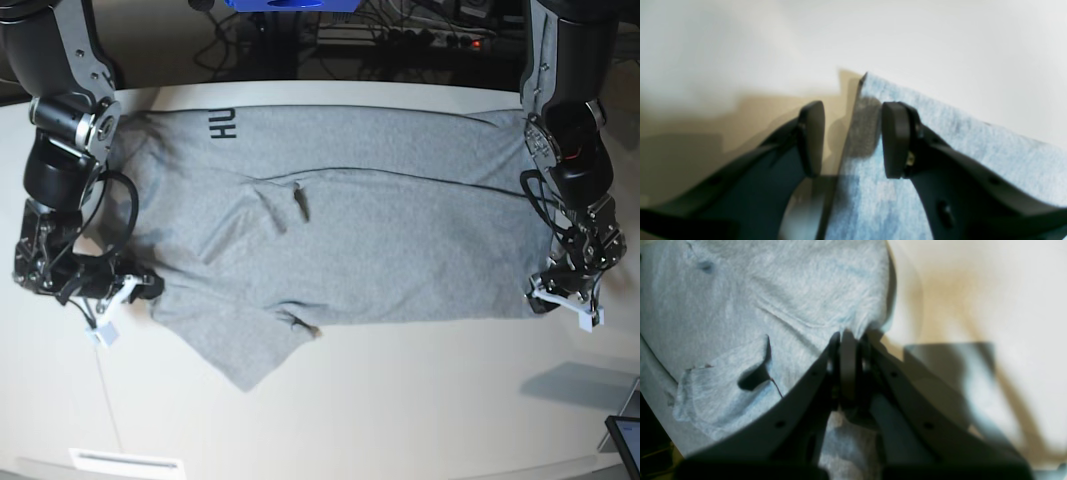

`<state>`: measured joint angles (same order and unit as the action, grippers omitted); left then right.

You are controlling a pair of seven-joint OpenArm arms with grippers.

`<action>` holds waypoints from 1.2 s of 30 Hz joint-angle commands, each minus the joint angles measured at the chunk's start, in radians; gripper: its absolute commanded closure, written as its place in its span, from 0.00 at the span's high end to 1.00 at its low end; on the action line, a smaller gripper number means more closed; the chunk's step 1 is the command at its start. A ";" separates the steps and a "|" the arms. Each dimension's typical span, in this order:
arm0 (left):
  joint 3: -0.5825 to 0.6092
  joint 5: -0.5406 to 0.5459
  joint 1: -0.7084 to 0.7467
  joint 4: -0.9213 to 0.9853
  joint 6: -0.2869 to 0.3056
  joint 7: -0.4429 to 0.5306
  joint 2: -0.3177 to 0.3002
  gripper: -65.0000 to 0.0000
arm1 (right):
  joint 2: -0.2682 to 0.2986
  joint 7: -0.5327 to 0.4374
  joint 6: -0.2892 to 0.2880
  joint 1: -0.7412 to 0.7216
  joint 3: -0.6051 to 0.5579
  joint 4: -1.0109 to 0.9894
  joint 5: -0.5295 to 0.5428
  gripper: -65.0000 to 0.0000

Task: Fold the T-shirt properly
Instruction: 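Lower both grippers and grasp the side edges near the hem, then fold the hem side up over the shirt toward the shoulder edge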

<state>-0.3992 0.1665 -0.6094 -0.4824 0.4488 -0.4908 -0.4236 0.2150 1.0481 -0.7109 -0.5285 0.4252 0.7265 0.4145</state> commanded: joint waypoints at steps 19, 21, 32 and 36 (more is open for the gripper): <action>0.001 -0.018 -0.013 0.004 0.112 -0.096 0.013 0.41 | 0.013 0.044 0.013 -0.005 -0.006 0.002 -0.067 0.00; 0.001 -0.018 -0.013 0.004 0.112 -0.096 0.013 0.40 | 0.013 0.044 0.013 -0.005 -0.006 0.002 -0.067 0.00; 0.001 -0.018 -0.008 0.003 0.112 -0.092 0.012 0.03 | 0.013 0.044 0.013 -0.003 -0.006 0.002 -0.067 0.00; 0.001 -0.020 -0.008 0.001 0.112 -0.088 0.010 0.00 | 0.013 0.044 0.013 -0.003 -0.006 0.002 -0.067 0.00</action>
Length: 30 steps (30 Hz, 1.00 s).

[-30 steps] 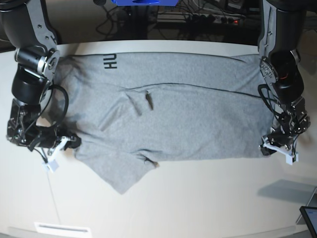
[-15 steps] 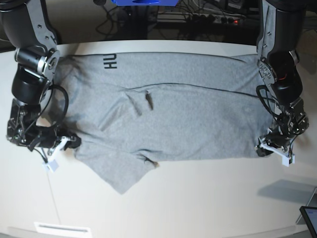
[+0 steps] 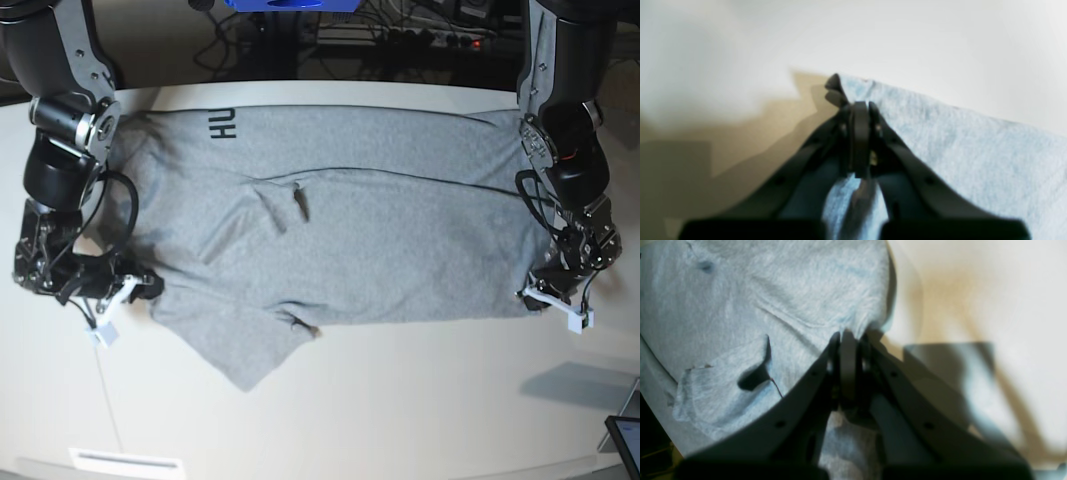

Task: Fold the T-shirt properly
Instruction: 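Fold the hem side up over the shirt toward the shoulder edge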

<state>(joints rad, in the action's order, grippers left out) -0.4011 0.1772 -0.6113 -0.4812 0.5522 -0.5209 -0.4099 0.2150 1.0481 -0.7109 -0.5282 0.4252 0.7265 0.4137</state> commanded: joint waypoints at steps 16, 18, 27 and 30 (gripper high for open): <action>0.006 -0.031 0.120 -0.405 0.010 -0.203 0.016 0.00 | 0.011 0.042 0.013 0.024 -0.078 0.229 -0.066 0.00; 0.006 -0.031 0.129 -0.466 0.012 -0.232 0.022 0.00 | 0.008 0.042 0.013 0.024 -0.090 0.253 -0.066 0.00; 0.046 -0.029 0.143 -0.620 0.090 -0.339 0.035 0.00 | 0.010 0.053 0.013 0.044 -0.096 0.384 -0.065 0.00; 0.051 -0.029 0.178 -0.676 0.091 -0.359 0.035 0.00 | 0.013 0.054 0.013 0.061 -0.096 0.414 -0.065 0.00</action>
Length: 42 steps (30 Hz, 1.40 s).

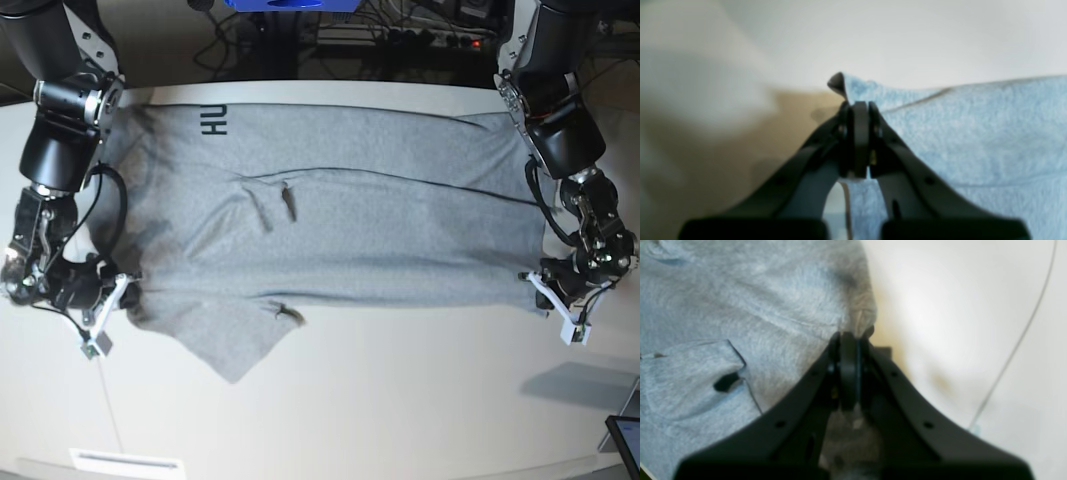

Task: Fold the T-shirt properly
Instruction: 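Fold the hem side up over the shirt toward the shoulder edge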

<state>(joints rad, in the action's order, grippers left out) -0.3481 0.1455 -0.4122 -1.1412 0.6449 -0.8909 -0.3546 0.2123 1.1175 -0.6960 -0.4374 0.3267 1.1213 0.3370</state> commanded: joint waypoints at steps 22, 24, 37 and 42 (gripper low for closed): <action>0.028 0.003 0.184 -0.394 0.053 -0.135 -0.021 0.00 | 0.008 0.126 -0.002 0.098 0.013 0.342 0.020 0.00; 0.028 0.003 0.210 -0.458 0.053 -0.155 -0.021 0.00 | 0.006 0.161 -0.002 0.105 0.013 0.371 0.020 0.00; 0.039 0.003 0.368 -0.655 0.053 -0.245 -0.021 0.00 | -0.011 0.206 -0.002 0.242 0.018 0.481 0.020 0.00; 0.039 0.003 0.419 -0.661 0.053 -0.245 -0.022 0.00 | -0.037 0.217 -0.002 0.295 0.101 0.538 0.020 0.00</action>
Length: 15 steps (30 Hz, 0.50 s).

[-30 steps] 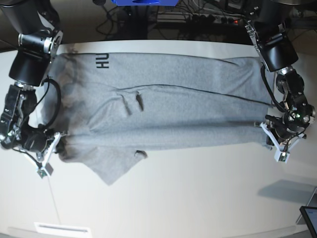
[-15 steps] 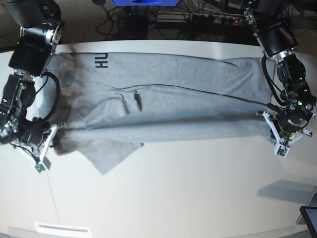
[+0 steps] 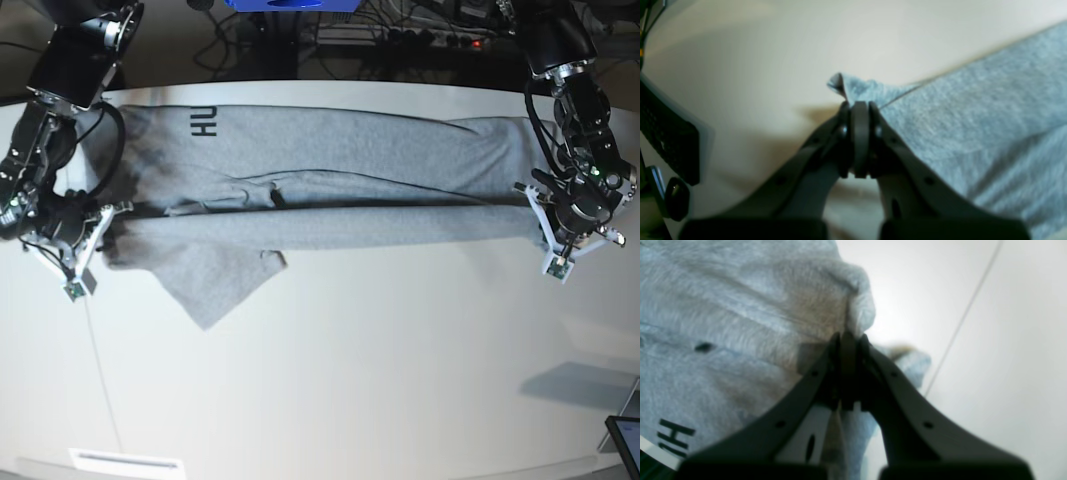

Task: Fold the T-shirt properly
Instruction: 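Fold the hem side up over the shirt toward the shoulder edge, then lay the folded edge down and open both grippers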

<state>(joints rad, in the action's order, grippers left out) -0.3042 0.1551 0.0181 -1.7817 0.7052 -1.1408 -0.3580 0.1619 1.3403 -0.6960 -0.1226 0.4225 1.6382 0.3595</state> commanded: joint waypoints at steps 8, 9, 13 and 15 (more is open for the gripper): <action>-0.005 -0.007 0.056 -0.020 -0.007 0.008 -0.019 0.00 | 0.009 -0.006 -0.002 0.056 0.009 0.023 -0.003 0.00; -0.005 -0.007 0.062 -0.020 -0.007 0.009 -0.020 0.00 | 0.009 -0.006 -0.002 0.062 0.009 0.023 -0.003 0.00; -0.003 -0.007 0.064 -0.017 -0.007 0.011 -0.020 0.00 | -0.003 -0.012 -0.002 0.082 0.009 0.023 -0.003 0.00; -0.002 -0.007 0.067 -0.013 -0.007 0.011 -0.019 0.00 | -0.011 -0.012 -0.002 0.084 0.009 0.023 -0.004 0.00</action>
<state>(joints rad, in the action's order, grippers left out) -0.3000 0.1585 0.0933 -1.7824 0.7052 -1.1332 -0.3576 0.1383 1.3373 -0.6960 -0.0242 0.4263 1.6409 0.3519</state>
